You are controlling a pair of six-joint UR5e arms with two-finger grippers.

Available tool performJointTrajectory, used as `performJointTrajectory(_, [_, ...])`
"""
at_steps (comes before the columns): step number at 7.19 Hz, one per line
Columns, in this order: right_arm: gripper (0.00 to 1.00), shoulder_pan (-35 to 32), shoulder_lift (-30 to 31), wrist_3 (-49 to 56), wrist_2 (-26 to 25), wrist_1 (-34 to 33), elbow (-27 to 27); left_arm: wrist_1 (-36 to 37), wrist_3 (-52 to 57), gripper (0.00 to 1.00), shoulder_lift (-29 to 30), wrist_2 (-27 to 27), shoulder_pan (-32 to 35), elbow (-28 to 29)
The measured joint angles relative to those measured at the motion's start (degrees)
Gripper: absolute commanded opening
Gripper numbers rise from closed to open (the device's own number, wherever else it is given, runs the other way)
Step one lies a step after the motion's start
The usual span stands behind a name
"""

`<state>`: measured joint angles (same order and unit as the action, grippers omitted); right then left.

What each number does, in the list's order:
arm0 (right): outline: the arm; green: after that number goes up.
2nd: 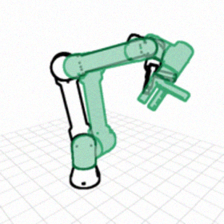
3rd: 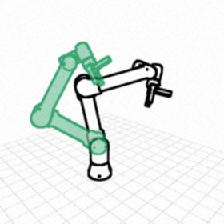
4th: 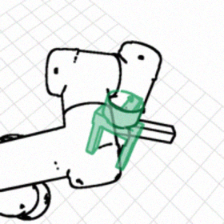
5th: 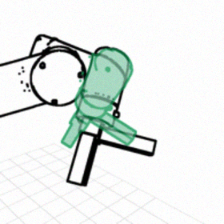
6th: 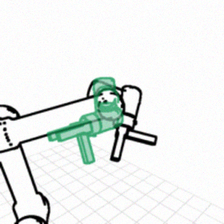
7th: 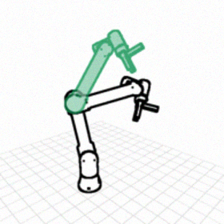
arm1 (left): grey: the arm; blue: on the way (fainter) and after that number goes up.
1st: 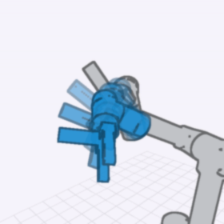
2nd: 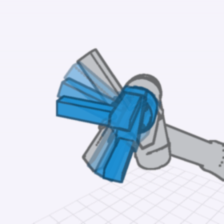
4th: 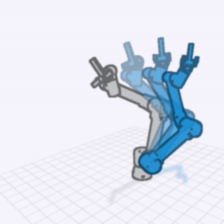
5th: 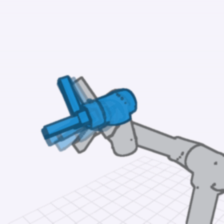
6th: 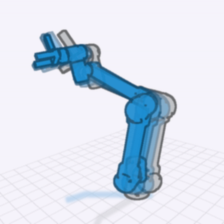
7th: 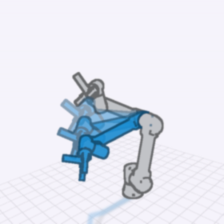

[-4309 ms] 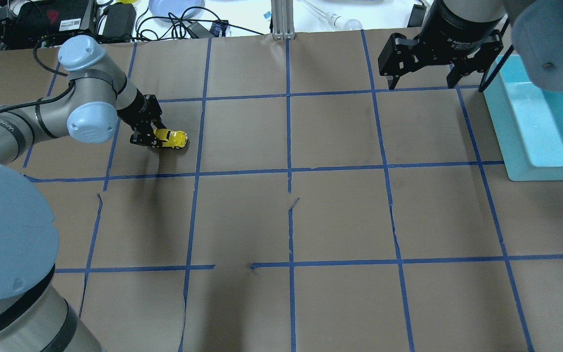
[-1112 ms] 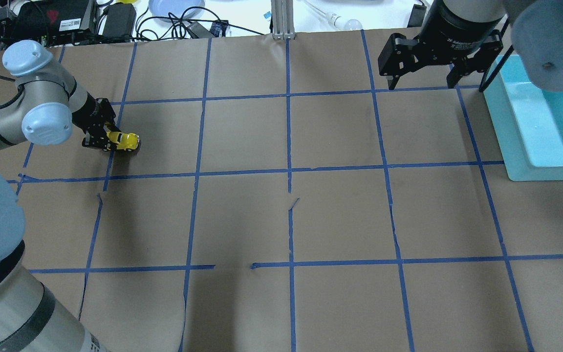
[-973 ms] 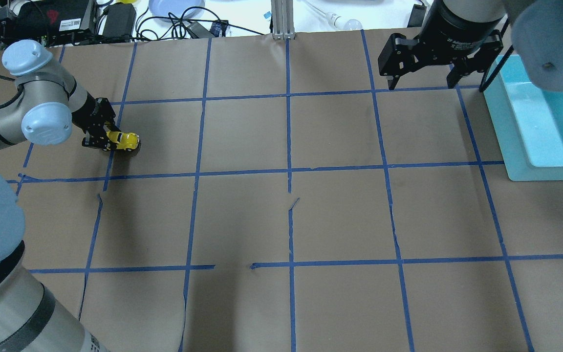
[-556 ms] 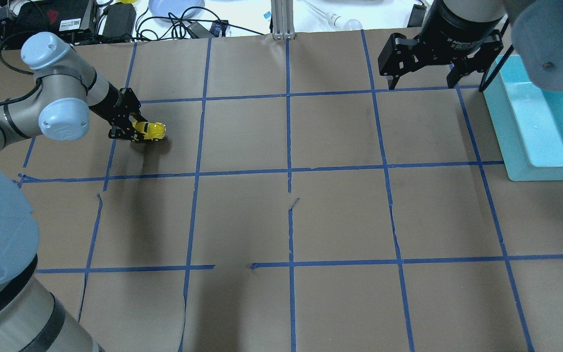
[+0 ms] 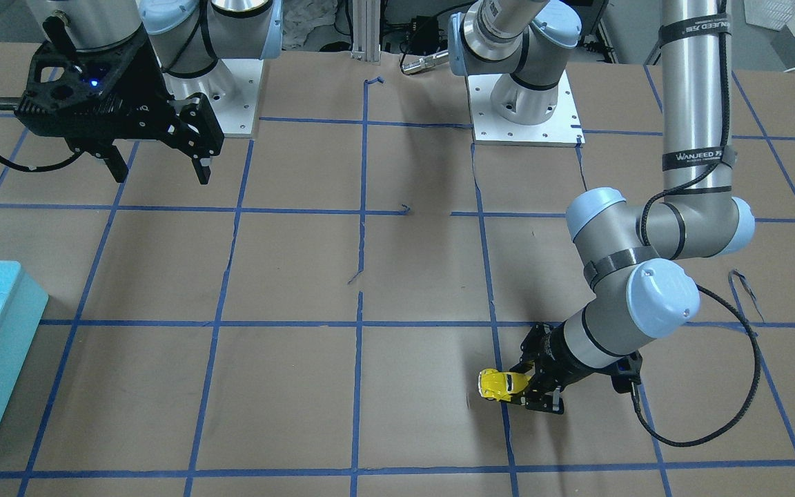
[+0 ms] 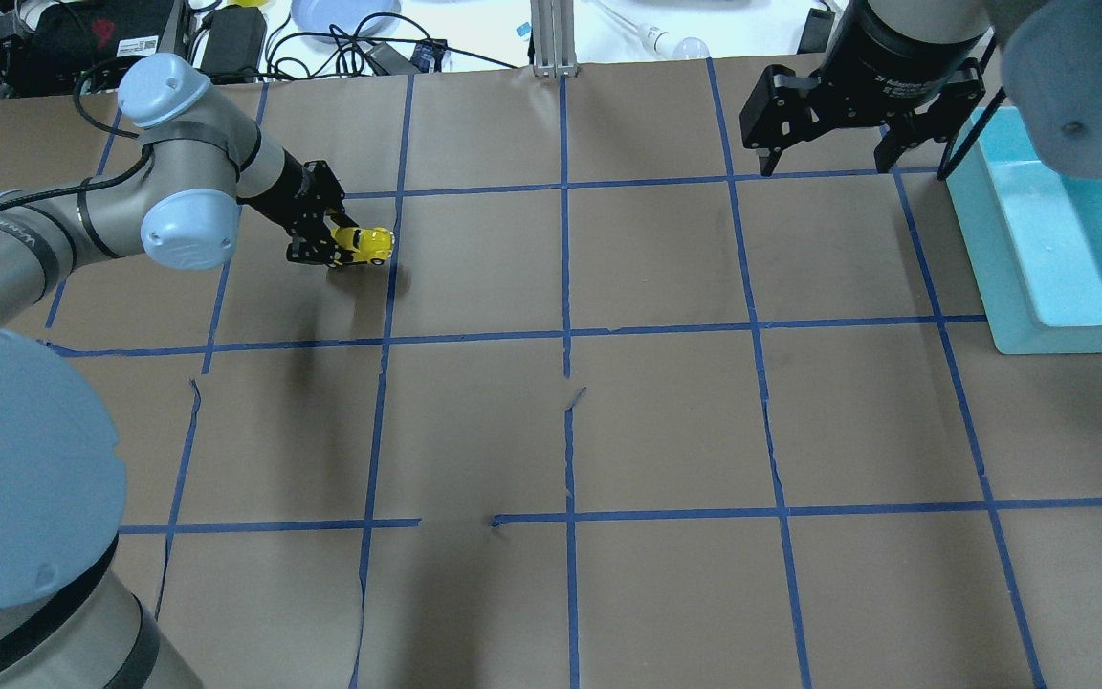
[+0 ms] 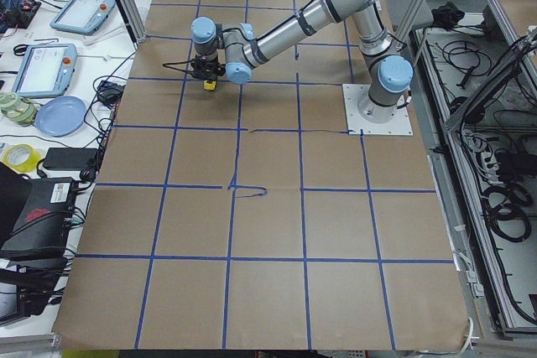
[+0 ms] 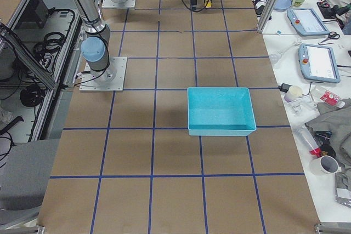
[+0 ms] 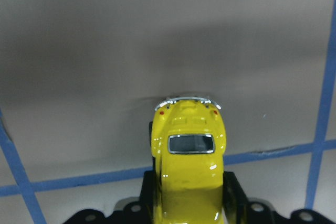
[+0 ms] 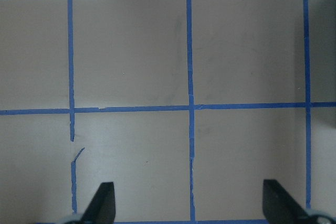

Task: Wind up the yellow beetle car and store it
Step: 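Drag the car back toward the robot again with the left gripper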

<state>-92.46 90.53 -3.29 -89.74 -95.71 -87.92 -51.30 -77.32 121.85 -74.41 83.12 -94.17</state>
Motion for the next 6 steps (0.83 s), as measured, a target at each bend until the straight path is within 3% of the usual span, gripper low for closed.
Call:
performJointTrajectory(2, [1.0,0.0,0.02,-0.04,0.0,0.0,0.0,-0.06,0.32,0.0,0.89,-0.48,0.31,0.07])
performJointTrajectory(6, [1.0,0.0,0.0,0.0,0.0,-0.02,0.02,-0.05,1.99,0.0,1.43,-7.44,-0.4,0.35])
